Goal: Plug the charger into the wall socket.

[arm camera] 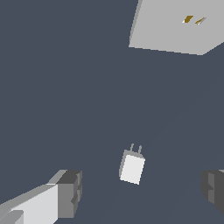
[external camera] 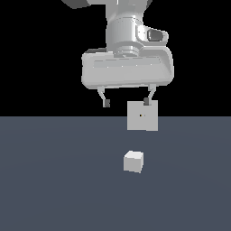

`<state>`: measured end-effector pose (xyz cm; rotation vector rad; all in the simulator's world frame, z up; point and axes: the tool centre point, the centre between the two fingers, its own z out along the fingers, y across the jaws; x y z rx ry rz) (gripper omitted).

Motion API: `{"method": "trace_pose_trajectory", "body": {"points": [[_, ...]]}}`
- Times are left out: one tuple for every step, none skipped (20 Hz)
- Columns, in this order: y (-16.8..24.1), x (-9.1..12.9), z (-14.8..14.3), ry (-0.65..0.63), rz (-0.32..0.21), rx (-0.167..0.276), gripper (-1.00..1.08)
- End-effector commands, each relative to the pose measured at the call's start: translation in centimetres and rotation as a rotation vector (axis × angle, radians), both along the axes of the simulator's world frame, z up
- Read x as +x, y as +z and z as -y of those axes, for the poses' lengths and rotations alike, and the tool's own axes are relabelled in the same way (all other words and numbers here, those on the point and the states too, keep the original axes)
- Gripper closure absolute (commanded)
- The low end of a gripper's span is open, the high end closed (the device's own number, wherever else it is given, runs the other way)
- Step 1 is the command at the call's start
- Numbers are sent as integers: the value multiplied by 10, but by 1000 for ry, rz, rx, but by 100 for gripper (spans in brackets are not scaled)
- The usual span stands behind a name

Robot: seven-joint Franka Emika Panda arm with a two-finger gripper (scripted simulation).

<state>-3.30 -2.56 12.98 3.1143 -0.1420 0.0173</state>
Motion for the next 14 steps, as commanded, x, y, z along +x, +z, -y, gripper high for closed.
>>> {"method": "trace_pose_trajectory", "body": {"points": [[-5,-5,1,-22,25,-3,-92],[-7,-7,2,-32,36,-5,-92],[-10,-9,2,-43,48,-6,-92],[-12,-11,3,-53,60,-8,-92],[-15,-13,3,-64,72,-9,-92],[-17,-15,4,-74,84,-11,-92],[-20,-17,4,-85,96,-12,-92],[-22,-18,5,-95,108,-14,-92],[-25,-20,5,-105,119,-15,-92],[-27,-22,6,-116,131,-17,-92],[-30,-24,6,-126,143,-18,-92],[-32,-26,6,-136,155,-20,-92],[-35,-27,7,-147,166,-21,-92],[-38,-29,7,-157,178,-23,-92]]}}
